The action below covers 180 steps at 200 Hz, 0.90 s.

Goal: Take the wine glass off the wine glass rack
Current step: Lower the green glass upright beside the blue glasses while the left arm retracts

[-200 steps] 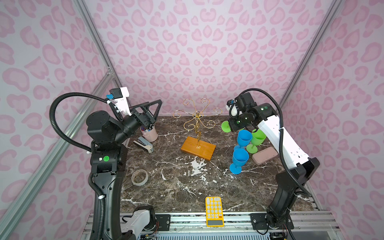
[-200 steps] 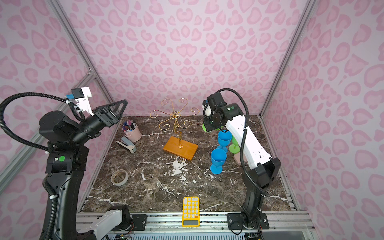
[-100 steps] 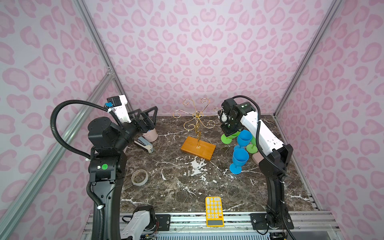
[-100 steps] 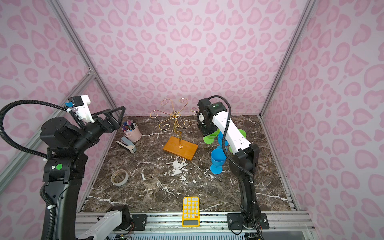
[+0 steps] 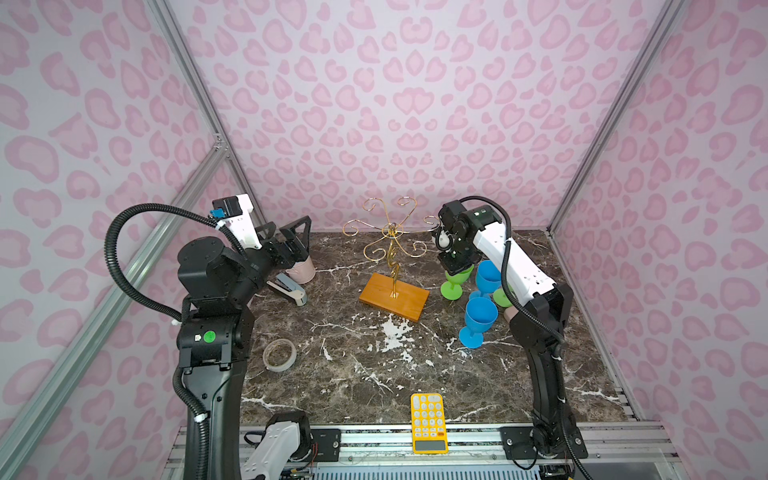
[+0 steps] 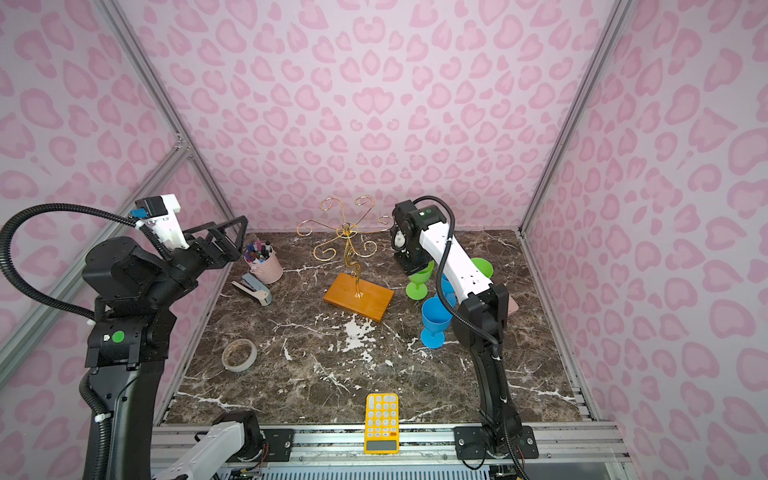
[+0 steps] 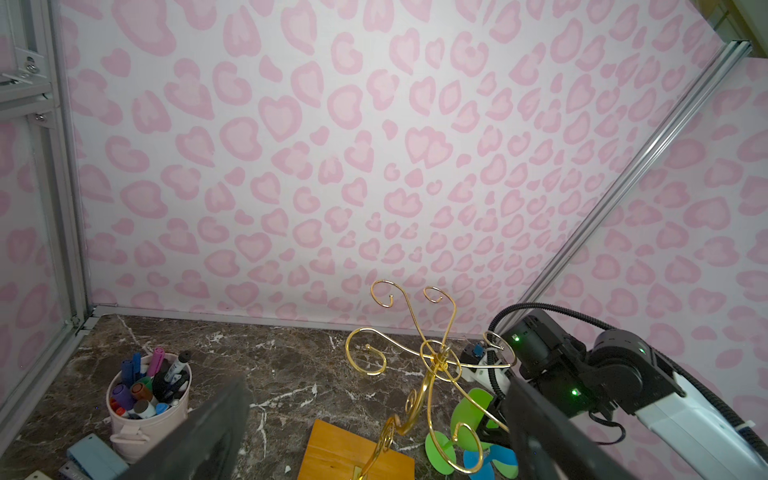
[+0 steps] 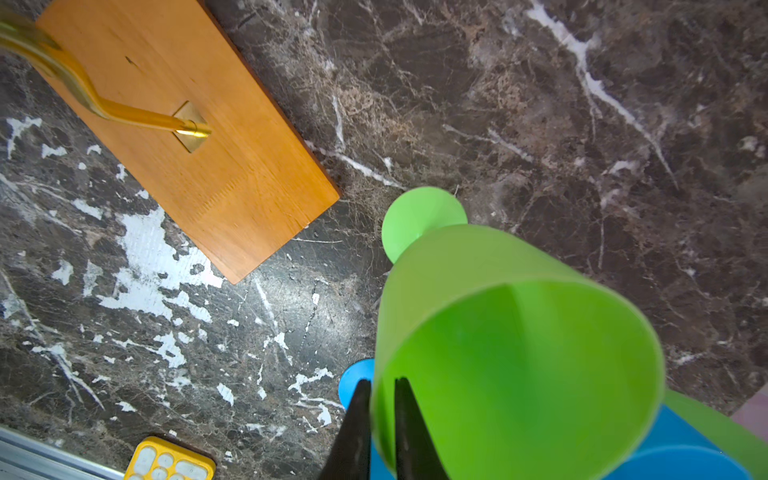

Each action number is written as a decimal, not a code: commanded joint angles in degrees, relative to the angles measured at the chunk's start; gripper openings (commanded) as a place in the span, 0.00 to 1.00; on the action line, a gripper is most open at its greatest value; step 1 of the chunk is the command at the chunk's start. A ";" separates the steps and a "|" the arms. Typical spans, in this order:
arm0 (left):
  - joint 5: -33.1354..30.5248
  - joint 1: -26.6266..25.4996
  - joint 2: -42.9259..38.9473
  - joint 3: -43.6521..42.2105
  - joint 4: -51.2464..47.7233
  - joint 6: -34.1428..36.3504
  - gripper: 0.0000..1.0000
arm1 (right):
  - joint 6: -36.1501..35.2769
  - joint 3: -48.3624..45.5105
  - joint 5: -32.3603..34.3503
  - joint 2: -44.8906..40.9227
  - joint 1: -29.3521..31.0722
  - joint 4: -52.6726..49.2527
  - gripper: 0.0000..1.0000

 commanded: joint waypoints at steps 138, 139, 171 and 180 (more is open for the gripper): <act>-6.41 0.04 -4.56 -8.29 4.12 3.69 0.97 | 2.64 -10.35 -0.44 -20.25 -0.23 16.65 0.36; -6.64 0.04 -4.74 -8.64 4.45 3.68 0.97 | 2.71 -11.02 -0.22 -20.76 -0.20 17.29 0.36; -9.42 0.04 -8.13 -16.59 10.57 3.50 0.97 | 3.79 -27.03 1.87 -34.41 -1.35 34.78 0.73; -10.96 0.04 -8.70 -18.30 11.61 3.41 0.97 | 3.76 -30.21 2.49 -37.40 -1.43 38.67 0.97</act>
